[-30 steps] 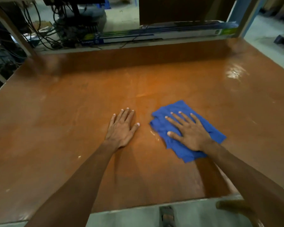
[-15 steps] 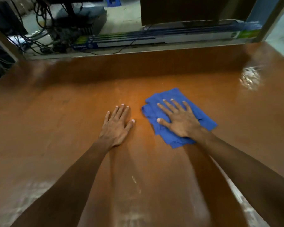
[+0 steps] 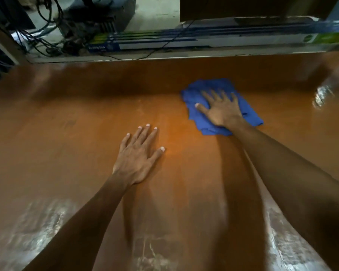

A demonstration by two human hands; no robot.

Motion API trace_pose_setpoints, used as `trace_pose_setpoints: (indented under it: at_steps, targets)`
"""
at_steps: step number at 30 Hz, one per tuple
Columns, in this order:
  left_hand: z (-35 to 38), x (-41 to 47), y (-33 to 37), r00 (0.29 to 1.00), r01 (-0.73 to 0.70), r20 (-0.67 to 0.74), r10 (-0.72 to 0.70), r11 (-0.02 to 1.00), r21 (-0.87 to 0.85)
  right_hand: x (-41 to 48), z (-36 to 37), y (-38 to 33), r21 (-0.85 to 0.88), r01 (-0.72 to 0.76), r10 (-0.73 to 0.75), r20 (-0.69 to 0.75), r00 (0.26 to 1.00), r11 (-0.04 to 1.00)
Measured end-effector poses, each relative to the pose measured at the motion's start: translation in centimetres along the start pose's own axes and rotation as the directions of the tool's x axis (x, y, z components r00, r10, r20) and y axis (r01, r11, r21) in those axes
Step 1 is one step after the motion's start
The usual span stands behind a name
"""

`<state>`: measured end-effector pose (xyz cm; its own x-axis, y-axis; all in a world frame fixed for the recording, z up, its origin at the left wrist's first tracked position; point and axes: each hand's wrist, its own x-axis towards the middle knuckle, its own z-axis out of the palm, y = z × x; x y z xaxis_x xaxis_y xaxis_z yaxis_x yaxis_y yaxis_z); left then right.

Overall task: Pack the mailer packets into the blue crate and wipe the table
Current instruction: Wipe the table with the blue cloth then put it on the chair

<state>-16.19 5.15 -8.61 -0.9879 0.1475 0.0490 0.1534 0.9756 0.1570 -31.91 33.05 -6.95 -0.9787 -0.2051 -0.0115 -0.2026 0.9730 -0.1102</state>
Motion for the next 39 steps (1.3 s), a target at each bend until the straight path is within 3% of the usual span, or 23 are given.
trace_pose_setpoints:
  at_steps: [2, 3, 5, 8, 10, 13, 14, 16, 18, 19, 20, 22, 24, 25, 28, 29, 30, 33, 34, 36, 39]
  targets:
    - [-0.1, -0.1, 0.1, 1.0, -0.001, 0.003, 0.001, 1.0, -0.005, 0.7, -0.4, 0.7, 0.014, -0.156, 0.156, 0.045, 0.987, 0.988]
    - [-0.1, -0.1, 0.0, 1.0, 0.0, 0.005, 0.0, 1.0, -0.008, 0.2, -0.4, 0.0, -0.004, -0.115, 0.115, 0.054, 0.992, 0.993]
    - [-0.1, 0.0, 0.0, 1.0, 0.006, 0.002, -0.006, 1.0, -0.013, -2.9, -0.1, -2.5, -0.046, 0.115, -0.111, 0.077, 0.991, 0.992]
    - [0.0, 0.0, 0.1, 1.0, 0.025, -0.018, -0.025, 1.0, -0.004, -8.7, 0.2, -3.6, -0.017, 0.401, -0.398, 0.1, 0.912, 0.916]
    - [0.0, -0.2, 0.2, 0.999, 0.026, -0.02, -0.026, 1.0, 0.011, -10.3, 0.1, -1.2, -0.03, 0.315, -0.311, 0.085, 0.947, 0.949]
    - [-0.4, -1.3, 0.4, 0.999, 0.033, -0.012, -0.032, 0.999, 0.038, -12.7, -0.2, 2.1, -0.026, -0.081, 0.081, 0.031, 0.996, 0.996]
    - [-0.6, -1.8, 0.8, 0.999, 0.034, -0.013, -0.033, 0.998, 0.047, -14.3, -0.1, 1.7, -0.03, -0.12, 0.12, 0.025, 0.992, 0.992]
    - [-0.8, -3.4, 1.8, 1.0, 0.007, -0.012, -0.007, 0.999, 0.043, -18.7, 0.2, -1.2, -0.076, 0.028, -0.025, 0.03, 0.999, 0.997]
    - [-0.4, -6.1, 3.0, 0.999, -0.04, -0.016, 0.04, 0.999, 0.009, -23.9, 0.7, -3.5, -0.08, 0.28, -0.275, 0.066, 0.959, 0.957]
    - [-0.2, -7.8, 3.5, 0.999, -0.042, -0.027, 0.042, 0.999, -0.02, -25.7, 0.9, -3.6, -0.087, 0.334, -0.328, 0.072, 0.942, 0.939]
    - [0.0, -9.6, 3.9, 0.999, -0.032, -0.035, 0.03, 0.998, -0.05, -26.8, 0.6, -3.1, -0.086, 0.31, -0.305, 0.07, 0.95, 0.947]
    - [0.0, -13.0, 4.4, 0.999, -0.023, -0.03, 0.02, 0.996, -0.081, -27.9, 0.2, -1.6, -0.054, 0.051, -0.051, 0.012, 0.999, 0.997]
    - [0.0, -16.0, 4.8, 0.999, -0.045, -0.022, 0.043, 0.995, -0.084, -29.6, 0.2, -2.3, -0.032, -0.153, 0.154, 0.008, 0.988, 0.988]
    - [-0.1, -17.4, 5.0, 0.998, -0.062, -0.029, 0.059, 0.995, -0.08, -31.0, 0.3, -3.7, -0.037, -0.118, 0.118, 0.006, 0.993, 0.992]
    - [0.0, -21.2, 5.4, 0.996, -0.069, -0.064, 0.066, 0.997, -0.041, -36.6, 1.0, -7.2, -0.077, 0.201, -0.199, 0.036, 0.979, 0.977]
    - [0.0, -22.3, 5.3, 0.996, -0.06, -0.069, 0.058, 0.998, -0.025, -37.9, 0.9, -7.1, -0.08, 0.232, -0.227, 0.063, 0.972, 0.969]
    - [0.0, -23.3, 5.1, 0.997, -0.054, -0.064, 0.053, 0.998, -0.017, -38.7, 0.7, -6.5, -0.073, 0.197, -0.192, 0.071, 0.979, 0.978]
    - [-0.3, -25.1, 4.9, 0.998, -0.065, -0.009, 0.064, 0.998, -0.027, -40.2, 0.6, -5.3, -0.038, -0.145, 0.147, 0.071, 0.987, 0.989]
    - [-0.3, -25.4, 5.0, 0.998, -0.064, -0.002, 0.064, 0.997, -0.03, -41.0, 0.8, -6.1, -0.044, -0.188, 0.19, 0.055, 0.98, 0.981]
    - [-0.4, -25.9, 5.1, 0.998, -0.057, -0.015, 0.057, 0.998, -0.032, -43.5, 1.3, -8.9, -0.077, -0.049, 0.051, 0.019, 0.999, 0.996]
    - [-0.4, -26.4, 5.0, 0.998, -0.063, -0.017, 0.063, 0.998, -0.018, -47.9, 1.4, -10.0, -0.084, 0.233, -0.226, 0.087, 0.97, 0.969]
